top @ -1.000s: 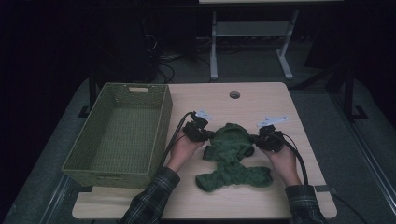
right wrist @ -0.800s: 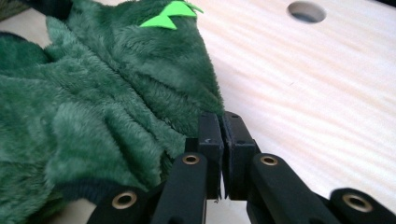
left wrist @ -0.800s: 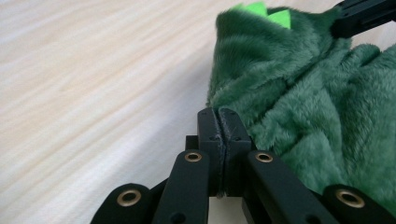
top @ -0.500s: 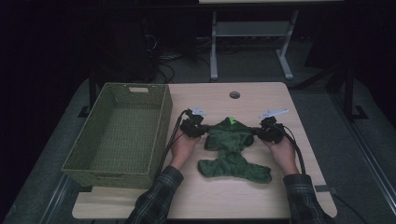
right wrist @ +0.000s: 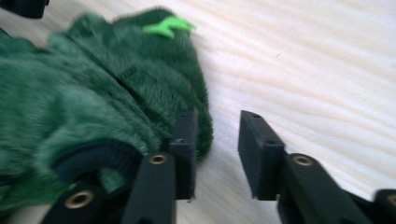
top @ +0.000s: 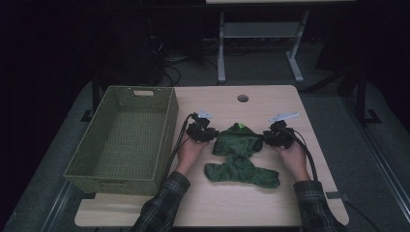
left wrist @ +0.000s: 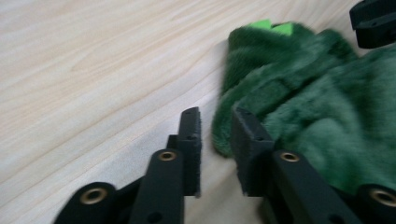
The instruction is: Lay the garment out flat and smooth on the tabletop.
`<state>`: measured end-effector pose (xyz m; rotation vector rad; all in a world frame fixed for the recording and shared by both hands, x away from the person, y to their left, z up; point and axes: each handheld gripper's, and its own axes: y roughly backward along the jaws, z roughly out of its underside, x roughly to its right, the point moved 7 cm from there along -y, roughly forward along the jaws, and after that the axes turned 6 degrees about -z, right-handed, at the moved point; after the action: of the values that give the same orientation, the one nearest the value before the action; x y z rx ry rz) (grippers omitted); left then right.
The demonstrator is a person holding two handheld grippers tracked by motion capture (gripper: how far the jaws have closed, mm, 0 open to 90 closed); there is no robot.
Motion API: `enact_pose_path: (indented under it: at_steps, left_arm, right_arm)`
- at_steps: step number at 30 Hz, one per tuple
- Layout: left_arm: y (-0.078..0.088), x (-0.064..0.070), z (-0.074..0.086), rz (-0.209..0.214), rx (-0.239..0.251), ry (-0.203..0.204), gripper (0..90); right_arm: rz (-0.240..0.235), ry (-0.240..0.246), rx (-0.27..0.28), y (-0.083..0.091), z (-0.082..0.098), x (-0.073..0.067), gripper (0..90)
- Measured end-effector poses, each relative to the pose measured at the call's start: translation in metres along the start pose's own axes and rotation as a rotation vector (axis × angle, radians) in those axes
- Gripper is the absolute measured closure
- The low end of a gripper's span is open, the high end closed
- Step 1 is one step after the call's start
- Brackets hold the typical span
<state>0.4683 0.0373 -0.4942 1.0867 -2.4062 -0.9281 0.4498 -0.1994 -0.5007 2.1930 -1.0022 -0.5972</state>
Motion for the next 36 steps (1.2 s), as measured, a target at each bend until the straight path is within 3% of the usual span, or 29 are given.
enact_pose_path:
  at_steps: [5,14,21,29,36]
  left_arm:
    - [0.021,0.011,-0.002,0.035,0.006,0.006,62.2]
    - [0.054,0.028,0.014,0.065,0.033,0.002,45.0]
    - [0.077,0.048,0.043,0.073,0.029,-0.103,34.2]
    - [0.092,0.068,0.076,0.069,0.018,-0.171,22.8]
    - [0.103,0.077,0.103,0.083,0.035,-0.15,15.8]
  right_arm:
    - [-0.014,-0.013,0.026,0.024,-0.004,-0.004,57.8]
    - [-0.028,0.003,0.062,0.048,0.005,-0.023,52.4]
    - [-0.061,-0.002,0.07,0.055,0.01,-0.035,52.5]
    - [-0.095,0.027,0.084,0.059,0.008,-0.054,53.0]
    - [-0.137,0.059,0.095,0.058,0.006,-0.077,54.6]
